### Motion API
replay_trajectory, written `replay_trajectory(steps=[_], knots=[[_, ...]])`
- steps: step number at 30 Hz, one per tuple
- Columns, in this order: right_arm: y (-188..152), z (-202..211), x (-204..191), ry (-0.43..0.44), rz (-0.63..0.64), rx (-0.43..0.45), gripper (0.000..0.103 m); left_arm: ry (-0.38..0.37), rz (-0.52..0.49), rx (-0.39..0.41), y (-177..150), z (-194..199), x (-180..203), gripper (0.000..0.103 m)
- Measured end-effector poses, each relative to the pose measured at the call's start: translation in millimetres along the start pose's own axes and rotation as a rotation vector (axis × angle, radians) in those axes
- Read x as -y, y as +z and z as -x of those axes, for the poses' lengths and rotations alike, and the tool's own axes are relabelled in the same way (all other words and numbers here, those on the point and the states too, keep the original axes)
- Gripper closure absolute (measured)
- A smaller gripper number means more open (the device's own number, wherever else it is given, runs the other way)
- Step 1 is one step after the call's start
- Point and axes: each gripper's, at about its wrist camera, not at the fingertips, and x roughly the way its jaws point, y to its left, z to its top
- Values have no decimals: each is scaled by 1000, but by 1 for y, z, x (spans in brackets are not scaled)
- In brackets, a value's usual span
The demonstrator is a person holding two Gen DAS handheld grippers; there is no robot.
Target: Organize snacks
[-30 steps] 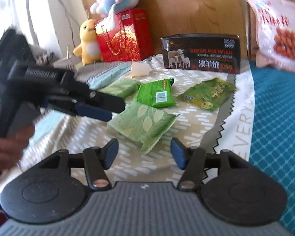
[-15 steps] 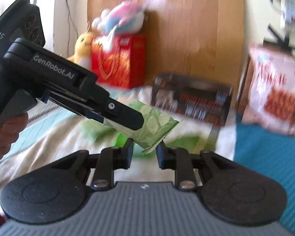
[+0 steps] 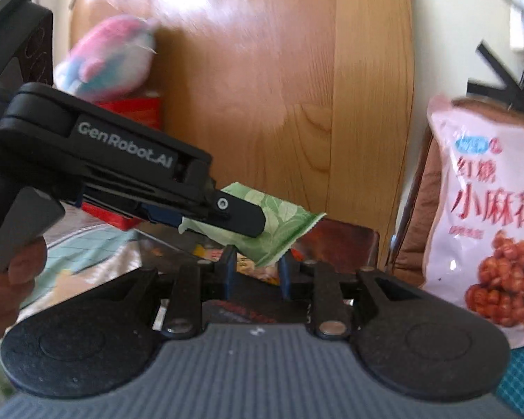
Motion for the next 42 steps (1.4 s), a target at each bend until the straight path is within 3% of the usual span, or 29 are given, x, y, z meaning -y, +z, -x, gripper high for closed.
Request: replay_trajectory(steps=[3,6,10,13,17,23,25,31,36,42], knots=[[-1,0,8,-49,-39,20,52,9,43,-9,-1,-7,-10,41],[-7,17,17,-50,-119,34,51,8,56,25,-4,13,-13,39],[-25,55,11,-47,-154,37,50,-66,114,78,-24,57,-19,38],[-48,82,-1,-33,-199,17,49,-77,92,93,-57,88,-12,36],[-77,102,-21,-13,-246,-40,49,-71,60,45,-112,111,1,36],[-97,131,-49,-20,-245,-58,48,83,-61,9,-170,121,28,36],[-101,140,-54,-36,-250,-45,43,146,-92,26,-181,127,33,36],[-115,162,-59,-96,-284,-13,43,283,-93,33,-200,133,29,35],[-118,168,-57,-126,-322,12,42,361,-156,69,-219,135,34,34],[-122,176,-54,-149,-359,57,29,379,-184,94,-224,137,39,32]])
